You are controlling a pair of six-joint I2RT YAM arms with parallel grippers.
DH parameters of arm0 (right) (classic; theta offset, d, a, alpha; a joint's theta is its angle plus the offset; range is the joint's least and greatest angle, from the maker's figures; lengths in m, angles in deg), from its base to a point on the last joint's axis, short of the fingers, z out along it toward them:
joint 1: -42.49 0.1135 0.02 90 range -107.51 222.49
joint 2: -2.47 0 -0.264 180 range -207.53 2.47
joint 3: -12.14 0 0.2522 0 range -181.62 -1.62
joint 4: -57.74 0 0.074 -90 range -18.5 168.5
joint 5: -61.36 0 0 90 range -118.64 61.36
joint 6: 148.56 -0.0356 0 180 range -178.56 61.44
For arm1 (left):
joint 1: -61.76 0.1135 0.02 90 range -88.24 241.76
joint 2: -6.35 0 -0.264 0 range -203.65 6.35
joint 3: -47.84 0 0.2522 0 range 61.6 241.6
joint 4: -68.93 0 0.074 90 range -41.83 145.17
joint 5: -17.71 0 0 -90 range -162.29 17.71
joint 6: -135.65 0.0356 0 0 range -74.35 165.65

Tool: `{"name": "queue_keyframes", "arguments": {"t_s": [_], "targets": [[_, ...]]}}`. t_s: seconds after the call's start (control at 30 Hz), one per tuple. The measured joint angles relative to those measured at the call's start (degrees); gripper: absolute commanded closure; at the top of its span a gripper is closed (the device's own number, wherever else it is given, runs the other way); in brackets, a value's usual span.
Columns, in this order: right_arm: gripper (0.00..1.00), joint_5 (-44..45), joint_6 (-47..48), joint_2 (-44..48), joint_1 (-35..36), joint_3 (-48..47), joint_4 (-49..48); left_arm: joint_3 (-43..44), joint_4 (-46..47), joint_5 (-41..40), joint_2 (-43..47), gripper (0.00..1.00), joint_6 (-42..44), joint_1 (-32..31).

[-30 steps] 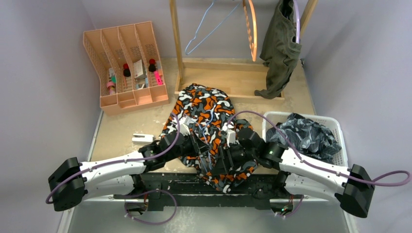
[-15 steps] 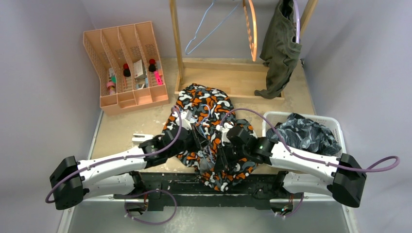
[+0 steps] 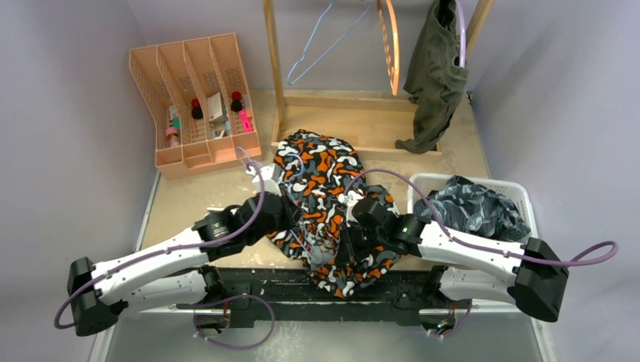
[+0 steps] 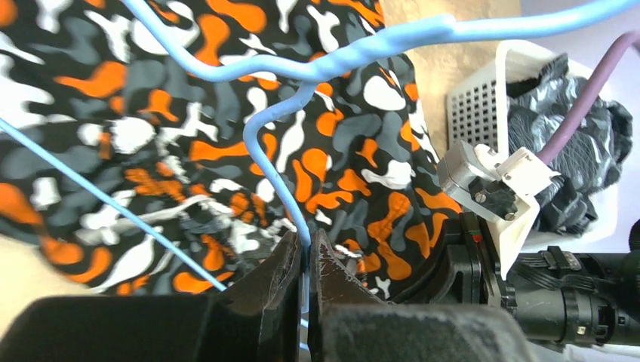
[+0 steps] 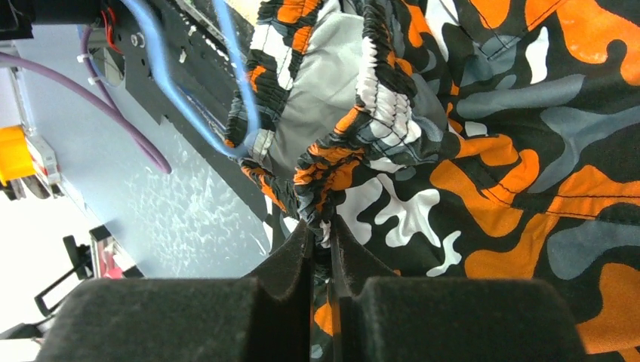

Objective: Remove the shorts from the hanger
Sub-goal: Pick up the shorts at the center of the board.

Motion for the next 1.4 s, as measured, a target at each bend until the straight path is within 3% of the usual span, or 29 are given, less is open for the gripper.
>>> {"name": "queue_keyframes", "arguments": {"t_s": [0.23, 0.37, 0.7, 1.2, 1.4], "targets": [[1.0, 3.5, -0.9, -3.3, 0.0, -0.2, -0.2, 7.0, -14.3, -10.3, 10.0, 1.0, 1.9, 0.0], [1.0, 8.1, -0.8, -5.0, 0.0, -5.1, 1.3, 9.4, -19.5, -14.3, 15.8, 1.0, 2.3, 0.0], [1.0, 25.2, 6.3, -2.3, 1.7, -38.0, 1.1, 10.7, -26.3, -17.7, 18.3, 1.0, 2.1, 0.0], [1.0, 22.6, 14.8, 8.2, 3.4, -44.6, -4.2, 11.4, -27.5, -18.6, 19.6, 1.0, 2.1, 0.0], [1.0, 30.7, 12.7, 4.9, 3.5, -44.0, -0.9, 11.4, -26.7, -17.6, 19.6, 1.0, 2.3, 0.0]]}}
